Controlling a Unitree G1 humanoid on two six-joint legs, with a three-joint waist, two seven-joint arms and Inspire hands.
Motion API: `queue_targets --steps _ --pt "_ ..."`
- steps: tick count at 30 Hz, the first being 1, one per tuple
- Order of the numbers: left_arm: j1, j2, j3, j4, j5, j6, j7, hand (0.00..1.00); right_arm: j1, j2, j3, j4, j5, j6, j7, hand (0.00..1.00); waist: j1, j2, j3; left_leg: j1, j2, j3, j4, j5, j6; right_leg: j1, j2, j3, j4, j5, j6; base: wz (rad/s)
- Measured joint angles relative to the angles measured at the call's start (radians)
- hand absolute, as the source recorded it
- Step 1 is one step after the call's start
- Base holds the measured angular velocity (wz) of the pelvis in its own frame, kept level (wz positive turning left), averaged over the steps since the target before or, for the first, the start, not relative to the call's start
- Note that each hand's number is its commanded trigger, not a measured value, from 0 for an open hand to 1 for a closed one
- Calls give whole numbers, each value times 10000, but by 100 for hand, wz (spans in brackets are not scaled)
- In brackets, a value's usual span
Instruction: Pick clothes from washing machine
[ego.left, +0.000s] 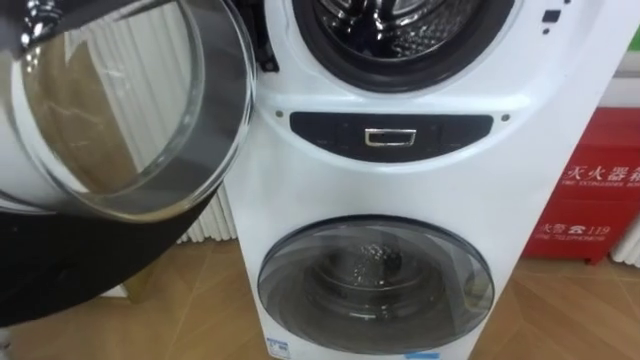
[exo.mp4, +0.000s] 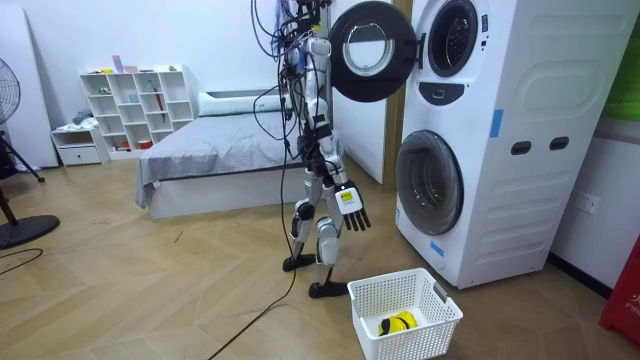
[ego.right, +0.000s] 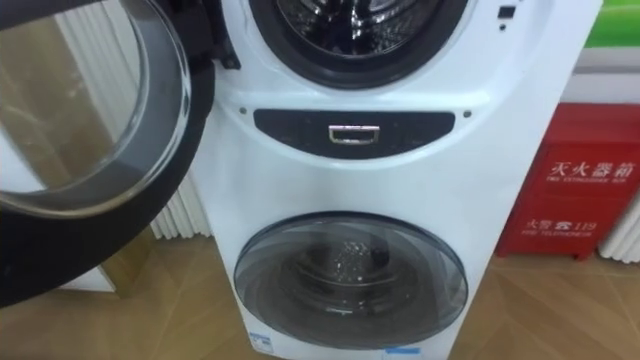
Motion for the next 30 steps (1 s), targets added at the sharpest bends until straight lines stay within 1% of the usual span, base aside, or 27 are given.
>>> queue_targets --steps 1,3,4,5,7,8,9,10,11,12,13,14,15,16,17,19,20,22,23,24,25,26,27,28,29,30 --pt "-3 104 77 -157 4 -45 46 0 64 -28 6 1 4 4 94 0 -10 57 6 1 0 -14 -1 -1 -1 0 3 -7 7 0 0 0" --pt "-2 152 87 -375 6 -170 52 0 145 -113 9 35 19 11 200 0 24 149 36 0 -8 -15 -16 -1 -1 -8 -3 -21 12 0 0 0" --pt "-21 153 103 -502 23 -194 50 0 205 -152 9 33 22 12 208 0 42 177 37 -1 -10 -28 -39 0 -1 -15 -3 -27 16 -1 1 0" --pt "-47 153 115 -584 28 -194 52 0 213 -158 8 33 12 12 204 0 51 183 33 -10 -9 -37 -47 0 -1 -20 -1 -36 15 -1 1 5" --pt "-323 156 130 -1132 20 -192 67 0 245 -155 6 39 -196 13 200 0 43 167 26 -34 1 -132 -41 0 -2 -11 -7 -141 15 -23 -1 10" --pt "-411 157 123 -1298 20 -192 68 0 241 -155 5 40 -272 13 182 0 33 102 4 -33 1 -155 -40 0 -2 3 -13 -175 14 -30 3 12" --pt "-578 156 71 -1741 26 -192 67 0 205 -154 5 41 -324 14 164 0 22 55 13 -43 1 -197 -38 3 0 13 -24 -209 13 -39 14 7" --pt "-604 156 10 -2305 66 -190 26 0 160 -142 7 14 -323 18 162 0 12 -15 11 -70 -3 -200 -23 4 1 8 -30 -213 -19 -40 15 4" --pt "-601 145 34 -2544 155 -180 -14 0 144 -128 8 7 -322 18 164 0 2 -55 9 -92 -4 -200 6 4 1 7 -36 -213 -37 -40 15 0" --pt "-591 141 84 -2967 293 -167 -85 0 177 -93 14 15 -323 65 172 0 32 -149 7 -145 -4 -232 92 4 2 9 -47 -225 -41 -41 17 8" --pt "-584 135 52 -3552 286 -123 -57 0 195 -61 36 29 -309 217 171 0 77 -244 27 -198 -6 -277 131 4 1 8 -67 -292 -59 -43 20 13" --pt "-577 131 48 -3861 285 -121 -59 0 187 -36 52 28 -306 266 165 0 81 -323 37 -217 -7 -355 130 4 1 16 -76 -348 -68 -44 21 27" --pt "-578 99 -24 -4458 289 -122 -81 0 138 22 62 29 -316 336 153 0 30 -460 56 -259 -8 -425 130 4 2 35 -101 -482 -82 -44 23 28" --pt "-578 -52 -108 -4886 433 -121 -168 0 76 60 66 39 -363 406 155 0 16 -555 51 -247 -12 -490 154 5 3 42 -118 -520 -79 -44 23 24" --pt "-575 -170 -145 -5047 511 -123 -194 0 3 60 118 39 -400 437 162 0 17 -580 59 -256 -14 -501 181 5 3 61 -124 -532 -75 -43 23 15" --pt "-467 -854 -485 -5608 498 -124 -311 0 -131 66 583 6 -384 450 208 0 -65 -621 58 -259 -36 -667 223 5 5 213 -182 -688 -82 -42 25 23" --pt "-369 -1016 -612 -5716 494 -124 -426 0 -184 66 699 6 -375 450 255 0 -58 -624 60 -260 -40 -683 225 8 9 230 -195 -753 -83 -42 24 22" --pt "24 -1652 -1158 -6100 509 -28 -664 0 -392 125 1052 9 -282 467 351 0 -86 -631 56 -291 -51 -822 216 14 20 348 -207 -868 -226 -39 30 18" --pt "58 -1860 -1312 -6203 510 7 -723 0 -431 140 1125 9 -274 467 373 0 -85 -634 54 -333 -51 -918 220 13 20 365 -208 -902 -234 -38 27 26" --pt "205 -2146 -1663 -6313 473 18 -910 0 -509 138 1152 15 -274 467 393 0 -104 -639 51 -384 -56 -970 244 30 13 371 -229 -1025 -227 -37 26 19" --pt "406 -2278 -2077 -6346 369 25 -1155 0 -564 124 1205 15 -239 470 388 0 -105 -630 51 -403 -42 -976 248 48 -4 355 -218 -1041 -221 -35 21 13" --pt "489 -2310 -2304 -6347 261 36 -1281 0 -599 125 1281 16 -205 470 386 0 -122 -630 49 -422 -31 -975 257 53 -12 331 -208 -1038 -220 -33 11 0" --pt "594 -2409 -2807 -6344 255 55 -1487 0 -687 116 1449 29 -150 470 388 0 -192 -640 43 -464 -21 -984 264 63 -28 301 -196 -1036 -224 -32 -4 0" --pt "707 -2540 -3350 -6344 297 69 -1726 0 -780 115 1550 45 -8 470 401 0 -368 -688 12 -499 -23 -1003 272 65 -31 289 -193 -1047 -232 -35 -10 0" --pt "797 -2602 -3599 -6342 331 105 -1938 0 -790 125 1621 44 101 464 406 0 -436 -684 15 -506 -26 -1002 270 65 -30 279 -193 -1046 -234 -35 -10 0" --pt "998 -2631 -4209 -6346 393 160 -2266 0 -845 149 1757 31 268 457 408 0 -561 -696 7 -516 -33 -1002 283 66 -30 261 -193 -1045 -234 -35 -10 -6"
